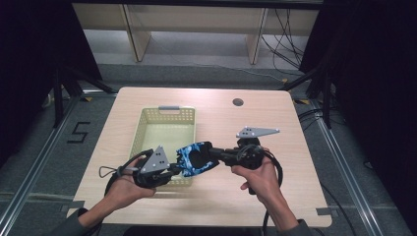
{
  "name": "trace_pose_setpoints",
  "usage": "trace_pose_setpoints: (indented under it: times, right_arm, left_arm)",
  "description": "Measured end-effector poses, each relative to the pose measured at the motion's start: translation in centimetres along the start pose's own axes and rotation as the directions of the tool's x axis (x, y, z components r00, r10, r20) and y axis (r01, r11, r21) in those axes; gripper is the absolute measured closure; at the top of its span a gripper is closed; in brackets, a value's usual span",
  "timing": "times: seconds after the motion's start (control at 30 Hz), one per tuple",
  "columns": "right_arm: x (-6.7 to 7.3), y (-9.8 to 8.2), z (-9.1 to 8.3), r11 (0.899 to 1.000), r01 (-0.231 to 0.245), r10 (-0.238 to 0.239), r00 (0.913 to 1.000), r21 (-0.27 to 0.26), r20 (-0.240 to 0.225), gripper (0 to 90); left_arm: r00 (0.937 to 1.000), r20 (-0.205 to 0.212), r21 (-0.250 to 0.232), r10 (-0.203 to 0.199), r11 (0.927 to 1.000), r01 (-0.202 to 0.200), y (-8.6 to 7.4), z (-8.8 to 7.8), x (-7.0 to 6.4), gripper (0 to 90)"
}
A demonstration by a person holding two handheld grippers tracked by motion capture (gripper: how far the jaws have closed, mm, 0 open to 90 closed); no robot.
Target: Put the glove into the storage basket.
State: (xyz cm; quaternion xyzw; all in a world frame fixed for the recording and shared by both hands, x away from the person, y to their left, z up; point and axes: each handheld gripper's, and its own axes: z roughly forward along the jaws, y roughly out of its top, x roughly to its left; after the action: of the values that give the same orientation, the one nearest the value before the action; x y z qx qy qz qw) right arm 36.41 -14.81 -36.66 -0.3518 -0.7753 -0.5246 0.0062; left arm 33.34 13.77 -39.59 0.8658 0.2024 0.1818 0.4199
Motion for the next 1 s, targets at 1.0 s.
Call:
trace_pose_setpoints:
  times: [1.0]
  right_arm:
    - [-1.7,1.4,14.0,0.991,-0.078,0.078,0.9969,0.104,0.001,87.4]
  left_arm:
    - [0.9887,-0.118,0.195,-0.093,0.9742,0.115,-6.5,-0.9,8.4,83.7]
